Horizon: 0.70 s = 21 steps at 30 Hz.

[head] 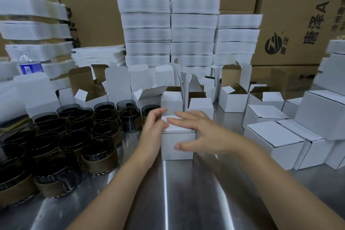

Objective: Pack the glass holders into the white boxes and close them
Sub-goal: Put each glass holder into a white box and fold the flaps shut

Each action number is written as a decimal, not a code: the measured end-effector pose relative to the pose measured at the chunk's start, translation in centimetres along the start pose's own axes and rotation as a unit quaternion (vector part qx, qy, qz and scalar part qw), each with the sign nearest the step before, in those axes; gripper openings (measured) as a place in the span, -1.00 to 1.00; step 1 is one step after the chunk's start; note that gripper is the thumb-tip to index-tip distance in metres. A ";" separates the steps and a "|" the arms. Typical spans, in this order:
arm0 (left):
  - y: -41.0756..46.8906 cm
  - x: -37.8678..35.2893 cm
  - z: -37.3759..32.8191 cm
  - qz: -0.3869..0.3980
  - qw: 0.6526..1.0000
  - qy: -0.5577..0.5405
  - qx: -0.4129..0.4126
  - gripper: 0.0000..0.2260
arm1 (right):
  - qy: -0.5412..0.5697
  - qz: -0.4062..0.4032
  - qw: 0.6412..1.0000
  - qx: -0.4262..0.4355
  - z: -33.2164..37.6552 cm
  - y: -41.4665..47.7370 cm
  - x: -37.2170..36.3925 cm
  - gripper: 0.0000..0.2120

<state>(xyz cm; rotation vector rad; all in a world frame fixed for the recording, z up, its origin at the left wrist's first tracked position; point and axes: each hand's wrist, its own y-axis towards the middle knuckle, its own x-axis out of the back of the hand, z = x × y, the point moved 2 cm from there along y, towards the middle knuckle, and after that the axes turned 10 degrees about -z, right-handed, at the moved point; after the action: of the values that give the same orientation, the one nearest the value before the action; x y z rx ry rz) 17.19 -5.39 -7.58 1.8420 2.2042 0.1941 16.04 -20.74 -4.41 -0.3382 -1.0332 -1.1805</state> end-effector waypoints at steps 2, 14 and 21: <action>-0.1 0.0 0.0 0.018 1.000 0.011 0.001 -0.61 | 0.003 0.012 1.000 0.001 -0.2 0.0 -0.2 -0.33; -0.2 0.2 -0.7 -0.005 0.983 0.089 -0.162 -0.80 | -0.107 0.037 0.993 0.016 0.2 0.0 0.0 -0.27; -0.3 0.2 -0.7 -0.003 0.981 0.103 -0.163 -0.82 | -0.108 0.048 0.993 0.007 0.2 -0.1 0.1 -0.27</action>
<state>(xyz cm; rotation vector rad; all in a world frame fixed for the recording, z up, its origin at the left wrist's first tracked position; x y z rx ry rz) 16.70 -5.20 -7.01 1.6960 2.1489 0.7274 15.90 -20.71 -4.29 -0.5077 -1.1994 -1.0656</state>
